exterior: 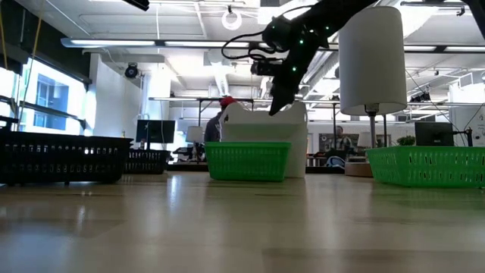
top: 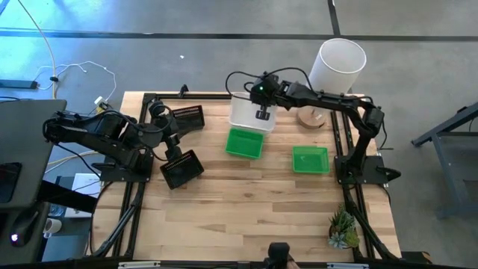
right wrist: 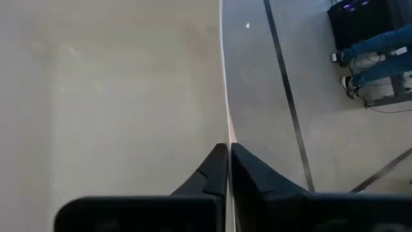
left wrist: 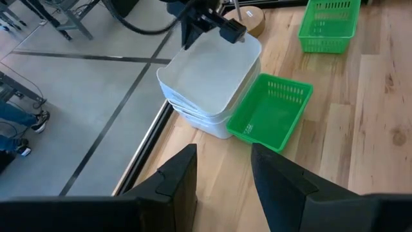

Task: Stack baskets by color
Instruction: Stack the bottom white bin on the white bins

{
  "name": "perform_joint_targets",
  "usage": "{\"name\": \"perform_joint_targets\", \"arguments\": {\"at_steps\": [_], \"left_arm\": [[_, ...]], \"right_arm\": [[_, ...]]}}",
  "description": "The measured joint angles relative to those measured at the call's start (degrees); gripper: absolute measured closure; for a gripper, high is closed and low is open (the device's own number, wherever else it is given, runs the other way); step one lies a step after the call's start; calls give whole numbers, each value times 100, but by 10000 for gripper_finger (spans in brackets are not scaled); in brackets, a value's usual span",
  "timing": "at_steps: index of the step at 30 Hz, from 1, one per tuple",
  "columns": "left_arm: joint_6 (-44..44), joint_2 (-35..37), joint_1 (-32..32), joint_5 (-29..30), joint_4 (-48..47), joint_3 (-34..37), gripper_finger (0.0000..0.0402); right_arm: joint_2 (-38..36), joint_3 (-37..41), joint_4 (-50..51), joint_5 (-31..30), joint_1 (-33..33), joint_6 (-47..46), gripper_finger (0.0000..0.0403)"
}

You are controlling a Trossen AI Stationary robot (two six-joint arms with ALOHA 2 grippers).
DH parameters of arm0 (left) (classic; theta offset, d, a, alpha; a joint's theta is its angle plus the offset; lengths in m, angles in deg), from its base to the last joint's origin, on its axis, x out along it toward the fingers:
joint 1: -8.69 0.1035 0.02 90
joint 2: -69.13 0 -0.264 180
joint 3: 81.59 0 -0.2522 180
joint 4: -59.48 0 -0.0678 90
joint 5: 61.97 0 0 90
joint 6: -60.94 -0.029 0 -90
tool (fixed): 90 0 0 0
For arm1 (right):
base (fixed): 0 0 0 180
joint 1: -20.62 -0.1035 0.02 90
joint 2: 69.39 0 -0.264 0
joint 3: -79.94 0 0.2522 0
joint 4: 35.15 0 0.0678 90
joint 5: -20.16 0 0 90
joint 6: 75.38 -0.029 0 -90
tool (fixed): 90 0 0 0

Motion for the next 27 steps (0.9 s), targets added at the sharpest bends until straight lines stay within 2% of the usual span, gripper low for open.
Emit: {"name": "perform_joint_targets", "arguments": {"at_steps": [9,14,19,27], "left_arm": [[1,0,0,0,0,0,268],[1,0,0,0,0,0,268],[1,0,0,-1,1,0,268],[1,-2,-2,-2,2,2,268]], "right_arm": [[0,-810,883,817,420,-435,403],[-2,-915,1065,1659,751,-926,403],[40,-909,1314,2378,995,-942,403],[257,-900,1427,2536,924,-727,403]]}}
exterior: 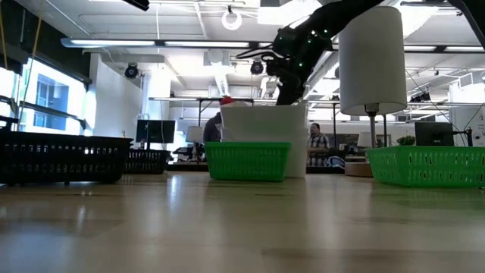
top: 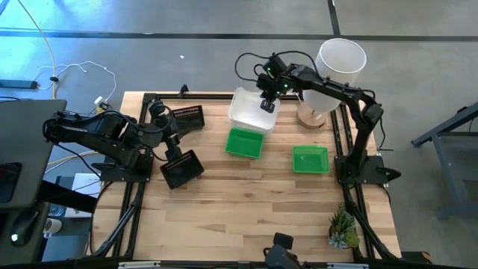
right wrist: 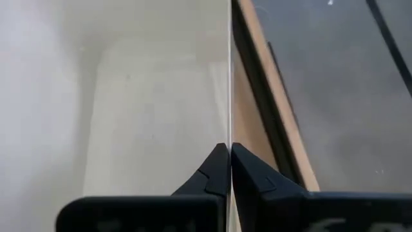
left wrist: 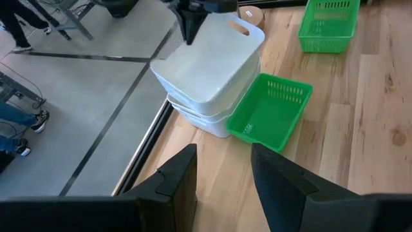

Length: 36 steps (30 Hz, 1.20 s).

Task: Stack baskets by color
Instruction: Stack the bottom white bin on the white bins, then stack the top black bin on the black bins

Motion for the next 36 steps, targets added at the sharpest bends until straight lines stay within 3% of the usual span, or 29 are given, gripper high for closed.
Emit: {"name": "perform_joint_targets", "arguments": {"at_steps": [6,14,26,36], "left_arm": [[0,0,2,0,0,0,268],[0,0,1,2,0,0,268],[0,0,2,0,2,0,268],[90,0,2,0,0,0,268]], "right_arm": [[200,0,44,116,-20,60,403],[294,0,-67,-557,-35,250,400],[294,-12,-138,-893,-46,278,293],[287,-738,933,-607,-403,-184,281]]}}
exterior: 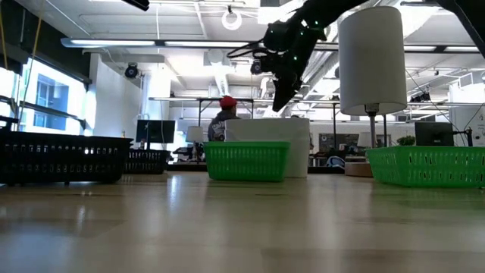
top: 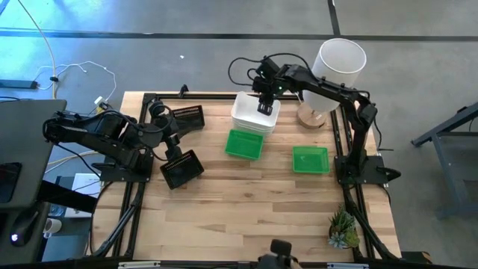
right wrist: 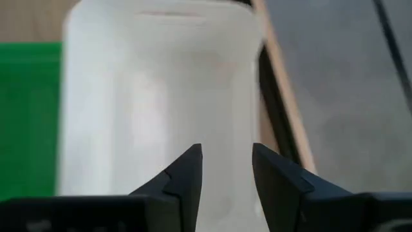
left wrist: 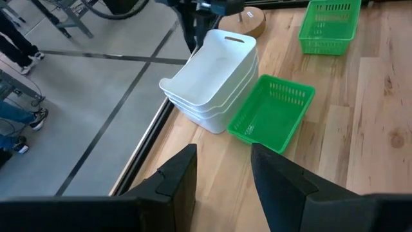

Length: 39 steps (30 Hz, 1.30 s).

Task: Stack baskets by color
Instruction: Stack the top black bin on the black bins

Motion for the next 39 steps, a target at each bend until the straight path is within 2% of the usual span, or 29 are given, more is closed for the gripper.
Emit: {"name": "perform_joint_targets", "arguments": {"at_steps": [6,10,17,21,28,32,39], "left_arm": [[117,0,0,-33,-85,0,268],[297,0,0,-317,-208,0,268],[805,-2,0,-796,-427,0,268],[982,-2,32,-829,-681,0,268],[1041,-2,465,-939,-730,0,268],[760,-2,854,-966,-734,0,268],[172,-159,1620,-1418,-642,292,268]], "right_arm": [[0,-143,717,23,-375,-11,281],[0,-143,1097,36,-642,-129,281],[0,-143,1372,26,-1039,-194,281],[-35,-143,1530,22,-1231,-428,281],[-423,-143,1723,-301,-1640,-928,281],[-787,-143,1884,-653,-1872,-1216,281],[-1372,28,1829,-1187,-2072,-1782,281]]}}
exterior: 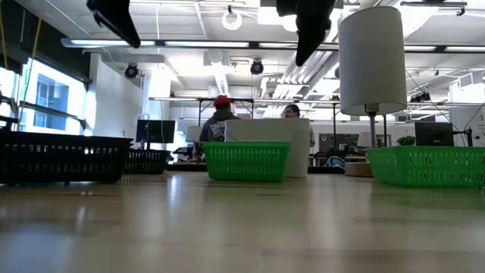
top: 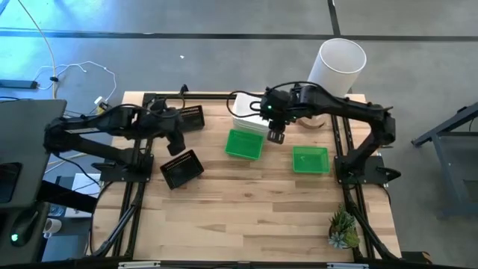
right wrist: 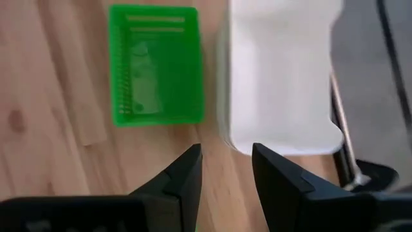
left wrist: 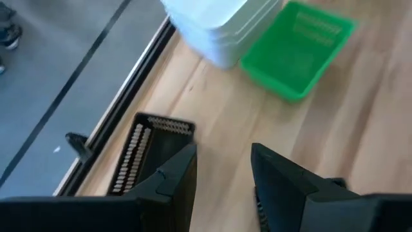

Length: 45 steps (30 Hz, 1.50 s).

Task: Stack baskets by color
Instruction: Stack the top black bin on the black bins

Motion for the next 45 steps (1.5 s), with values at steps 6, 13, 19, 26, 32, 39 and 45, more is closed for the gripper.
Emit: {"name": "perform_joint_targets", "arguments": {"at_steps": [6,13,19,26,32,39,45], "left_arm": [[-315,-323,496,-376,15,154,268],[-696,-751,1064,-680,87,165,268],[-982,-1123,1542,-1041,96,165,267],[-1715,-1584,1958,-1359,87,165,243],[-2582,-1961,2193,-1359,83,163,213],[-2940,-2435,2387,-1347,72,163,211],[-2982,-2872,2426,-1236,43,163,217]], "right_arm": [[-337,599,-120,-294,14,-183,281],[-706,1548,-299,-108,75,-423,281],[-1029,2225,-465,-38,71,-655,281],[-1337,2682,-825,69,71,-780,281],[-1360,2727,-956,143,71,-736,281],[-1358,2727,-1067,157,71,-613,281],[-1356,2727,-1140,159,71,-504,281]]}}
